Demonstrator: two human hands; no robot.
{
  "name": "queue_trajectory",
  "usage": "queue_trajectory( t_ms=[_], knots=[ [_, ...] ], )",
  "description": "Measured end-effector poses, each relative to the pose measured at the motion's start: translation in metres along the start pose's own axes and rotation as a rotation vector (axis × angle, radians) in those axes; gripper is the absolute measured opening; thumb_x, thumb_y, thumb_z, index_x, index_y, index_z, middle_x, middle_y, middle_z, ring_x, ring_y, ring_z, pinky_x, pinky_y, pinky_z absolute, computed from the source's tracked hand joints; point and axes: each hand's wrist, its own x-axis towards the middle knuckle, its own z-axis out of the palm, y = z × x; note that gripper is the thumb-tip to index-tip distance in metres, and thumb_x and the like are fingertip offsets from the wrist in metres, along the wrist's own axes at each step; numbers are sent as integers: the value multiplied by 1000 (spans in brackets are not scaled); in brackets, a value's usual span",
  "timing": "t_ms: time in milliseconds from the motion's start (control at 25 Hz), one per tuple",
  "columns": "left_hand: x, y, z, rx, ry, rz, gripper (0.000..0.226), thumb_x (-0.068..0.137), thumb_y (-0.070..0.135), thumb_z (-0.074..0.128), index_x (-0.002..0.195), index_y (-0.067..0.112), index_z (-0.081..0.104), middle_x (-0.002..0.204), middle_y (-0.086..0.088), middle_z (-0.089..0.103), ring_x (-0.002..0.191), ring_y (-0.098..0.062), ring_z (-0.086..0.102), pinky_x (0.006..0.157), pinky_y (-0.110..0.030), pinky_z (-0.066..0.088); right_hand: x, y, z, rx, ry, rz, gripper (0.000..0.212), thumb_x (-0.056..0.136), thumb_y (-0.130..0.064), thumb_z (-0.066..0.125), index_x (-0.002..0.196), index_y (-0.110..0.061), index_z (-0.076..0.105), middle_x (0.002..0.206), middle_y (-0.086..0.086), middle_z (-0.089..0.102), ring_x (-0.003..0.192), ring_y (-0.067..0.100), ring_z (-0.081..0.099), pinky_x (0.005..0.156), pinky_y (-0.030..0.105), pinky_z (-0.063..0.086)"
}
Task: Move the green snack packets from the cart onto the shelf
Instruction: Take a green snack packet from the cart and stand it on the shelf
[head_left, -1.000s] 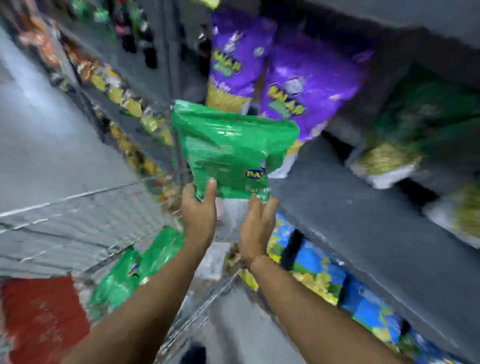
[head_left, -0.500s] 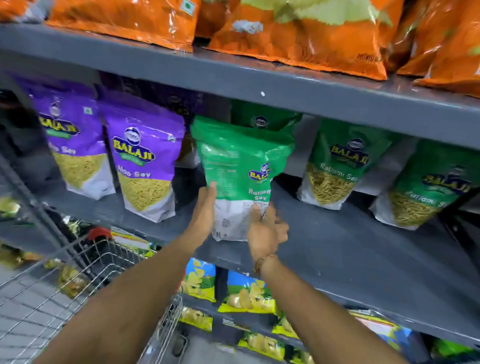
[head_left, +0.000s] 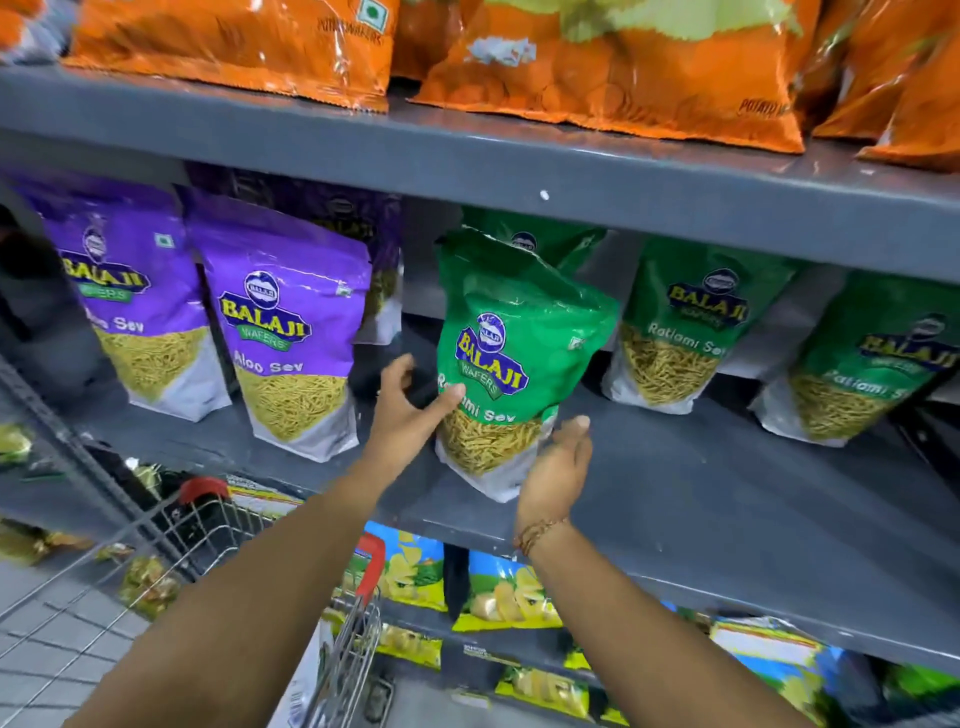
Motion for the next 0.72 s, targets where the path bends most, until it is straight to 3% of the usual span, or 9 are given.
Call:
queue_trajectory(
  t_ms=[40,120,240,400,520,600,640,720],
  knots=[
    [3,0,1,-53,-94,-39,93,59,52,77,134,20,32,140,-1,46,127,-12,43,110,-37,35,-3,6,3,21,-76,22,50,95,-43,33,126,-10,52,122,0,57,110,17,52,101,31,38],
    [2,-4,6,-137,-219,-80,100,53,60,77,136,25,33,140,-2,51,127,-14,48,110,-45,38,0,6,9,-8,-171,58,57,88,-51,34,128,-15,53,132,1,56,120,19,52,111,37,37],
    [-12,-8,12,44,-129,-36,56,57,67,68,106,42,57,118,4,67,110,-14,61,101,-46,48,13,4,6,-155,-217,43,60,84,-55,30,127,-20,52,135,6,56,125,24,50,112,46,36],
    [-19,-9,12,88,-67,-30,58,56,73,63,104,40,58,117,3,66,109,-16,60,97,-44,50,8,1,-2,-225,-266,53,56,87,-52,30,126,-20,52,135,6,56,124,24,51,112,47,36],
    [-33,-4,12,17,-52,-17,51,71,58,63,114,31,55,111,7,66,105,-10,59,94,-27,48,-5,-3,-2,-234,-36,22,54,86,-46,34,110,-4,59,119,17,62,111,30,56,104,47,42],
    [-52,-12,-5,-99,114,-48,32,85,41,57,109,21,58,93,8,63,89,-6,58,84,-17,45,-42,8,-2,-399,163,-34,52,83,-42,39,97,3,60,107,24,63,104,36,55,96,46,44],
    [-63,-28,-22,-150,245,-78,24,87,40,52,100,22,60,86,5,62,84,-9,57,82,-21,45,-70,19,0,-432,103,-97,48,82,-42,41,94,0,60,106,22,61,104,35,53,95,47,42],
    [-92,-65,-68,-242,503,-189,27,86,46,43,79,26,59,78,-3,62,80,-19,56,79,-33,43,-123,52,11,-487,-302,-246,23,85,-39,42,79,-19,52,93,15,56,94,29,52,89,46,41]
  ],
)
